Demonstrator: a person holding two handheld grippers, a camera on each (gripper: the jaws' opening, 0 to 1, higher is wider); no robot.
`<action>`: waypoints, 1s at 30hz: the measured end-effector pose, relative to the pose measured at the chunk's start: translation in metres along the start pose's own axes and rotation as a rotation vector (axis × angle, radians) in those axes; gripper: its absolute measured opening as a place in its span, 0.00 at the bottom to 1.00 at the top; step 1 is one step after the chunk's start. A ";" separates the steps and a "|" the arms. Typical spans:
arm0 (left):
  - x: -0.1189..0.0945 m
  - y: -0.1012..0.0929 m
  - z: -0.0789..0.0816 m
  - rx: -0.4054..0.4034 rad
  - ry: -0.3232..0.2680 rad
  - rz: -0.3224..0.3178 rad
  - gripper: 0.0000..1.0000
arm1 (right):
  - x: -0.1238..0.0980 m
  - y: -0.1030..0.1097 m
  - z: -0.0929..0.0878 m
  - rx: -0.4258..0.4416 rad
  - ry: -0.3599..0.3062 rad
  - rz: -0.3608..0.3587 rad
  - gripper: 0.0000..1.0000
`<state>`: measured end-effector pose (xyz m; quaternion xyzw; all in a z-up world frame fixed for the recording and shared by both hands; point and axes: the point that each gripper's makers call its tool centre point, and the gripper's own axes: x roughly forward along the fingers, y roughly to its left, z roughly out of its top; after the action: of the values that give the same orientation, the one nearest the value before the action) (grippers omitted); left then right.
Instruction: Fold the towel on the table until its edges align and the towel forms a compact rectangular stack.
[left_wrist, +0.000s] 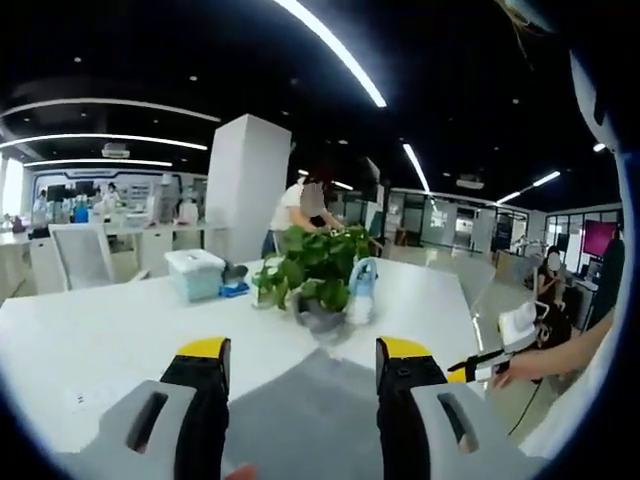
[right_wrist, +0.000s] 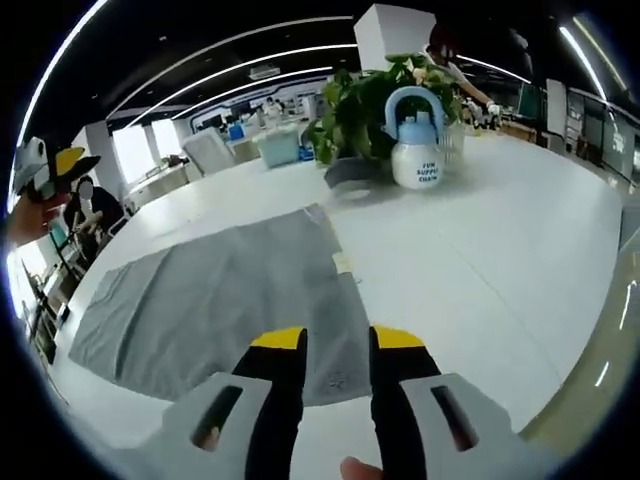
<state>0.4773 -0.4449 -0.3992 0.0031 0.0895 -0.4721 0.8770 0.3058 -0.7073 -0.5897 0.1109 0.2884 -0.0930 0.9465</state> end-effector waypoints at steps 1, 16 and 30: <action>0.002 0.000 0.000 0.000 0.000 -0.002 0.60 | 0.002 -0.002 -0.002 0.003 0.010 -0.005 0.21; 0.037 -0.012 0.001 0.005 0.013 -0.063 0.58 | 0.023 -0.017 -0.028 0.005 0.106 -0.020 0.20; 0.082 -0.025 0.013 0.053 0.018 -0.142 0.58 | 0.033 -0.021 -0.043 0.008 0.160 -0.021 0.18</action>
<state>0.5026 -0.5274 -0.3977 0.0245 0.0850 -0.5351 0.8402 0.3053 -0.7200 -0.6460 0.1186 0.3638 -0.0951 0.9190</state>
